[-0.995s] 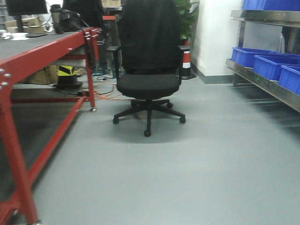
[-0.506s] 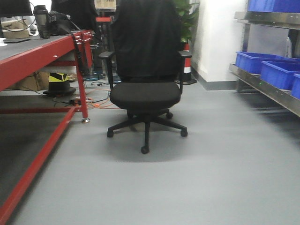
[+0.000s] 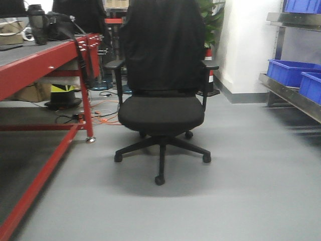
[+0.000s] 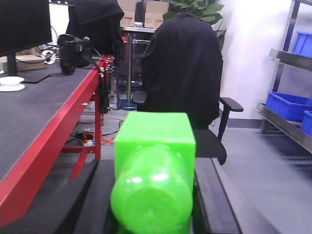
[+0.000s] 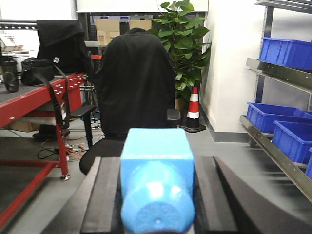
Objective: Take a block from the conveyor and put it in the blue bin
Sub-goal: 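Drive the base up to the shelf of blue bins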
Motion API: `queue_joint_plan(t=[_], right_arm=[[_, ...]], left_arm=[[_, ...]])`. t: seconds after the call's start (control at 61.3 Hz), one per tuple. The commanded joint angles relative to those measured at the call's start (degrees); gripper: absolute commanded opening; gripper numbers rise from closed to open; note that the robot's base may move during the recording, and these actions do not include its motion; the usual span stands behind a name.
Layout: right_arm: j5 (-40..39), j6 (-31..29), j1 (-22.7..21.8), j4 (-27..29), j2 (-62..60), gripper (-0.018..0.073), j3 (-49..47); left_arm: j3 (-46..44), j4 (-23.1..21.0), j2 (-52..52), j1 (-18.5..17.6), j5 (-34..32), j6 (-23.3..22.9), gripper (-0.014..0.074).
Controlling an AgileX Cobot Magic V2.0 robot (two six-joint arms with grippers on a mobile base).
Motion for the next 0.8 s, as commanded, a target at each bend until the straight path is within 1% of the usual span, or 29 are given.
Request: queue_joint_plan(t=[0.0, 0.783], right_arm=[[-1.03, -0.17, 0.05, -0.03, -0.05, -0.0162, 0.14], [-1.03, -0.17, 0.05, -0.03, -0.05, -0.0162, 0.14]], left_arm=[[-0.03, 0.02, -0.19, -0.31, -0.68, -0.02, -0.0111], [-0.03, 0.02, -0.19, -0.31, -0.68, -0.02, -0.0111]])
